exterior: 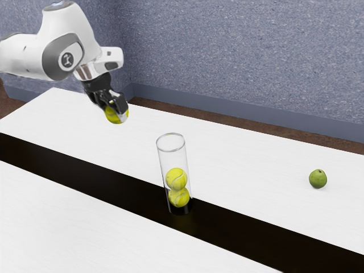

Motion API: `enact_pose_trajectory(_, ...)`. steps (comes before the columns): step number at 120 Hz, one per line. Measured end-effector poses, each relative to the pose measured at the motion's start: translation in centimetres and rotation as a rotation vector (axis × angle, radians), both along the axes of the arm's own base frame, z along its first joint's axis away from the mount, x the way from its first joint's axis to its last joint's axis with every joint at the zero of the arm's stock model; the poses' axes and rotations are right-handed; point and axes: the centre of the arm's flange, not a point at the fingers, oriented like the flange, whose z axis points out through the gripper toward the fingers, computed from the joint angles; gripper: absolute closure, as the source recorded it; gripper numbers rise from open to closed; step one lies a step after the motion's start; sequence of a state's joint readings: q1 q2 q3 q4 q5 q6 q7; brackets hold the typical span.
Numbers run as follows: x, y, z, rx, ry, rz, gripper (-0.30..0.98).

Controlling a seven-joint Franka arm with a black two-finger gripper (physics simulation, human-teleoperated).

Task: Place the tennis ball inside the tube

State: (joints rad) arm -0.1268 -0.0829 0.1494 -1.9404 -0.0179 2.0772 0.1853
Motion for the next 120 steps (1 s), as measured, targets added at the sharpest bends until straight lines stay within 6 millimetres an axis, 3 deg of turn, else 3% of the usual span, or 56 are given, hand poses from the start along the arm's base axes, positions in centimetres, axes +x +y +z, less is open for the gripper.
enact_pose_trajectory(8,0.5,-3.0,2.1,-0.009,-0.021,-0.010,0.47)
enact_pose_trajectory(15,0.5,-5.5,2.4,-0.025,-0.013,-0.012,0.45)
enact_pose_trajectory(27,1.1,-8.3,1.3,-0.062,0.029,0.018,0.44)
enact_pose_trajectory(59,1.8,-13.1,-1.8,-0.105,0.116,0.105,0.43)
enact_pose_trajectory(70,2.2,-13.8,-2.5,-0.114,0.131,0.138,0.43)
enact_pose_trajectory(92,2.8,-12.4,-3.2,-0.130,0.148,0.234,0.40)
enact_pose_trajectory(120,2.6,-15.6,-2.8,-0.146,0.146,0.252,0.37)
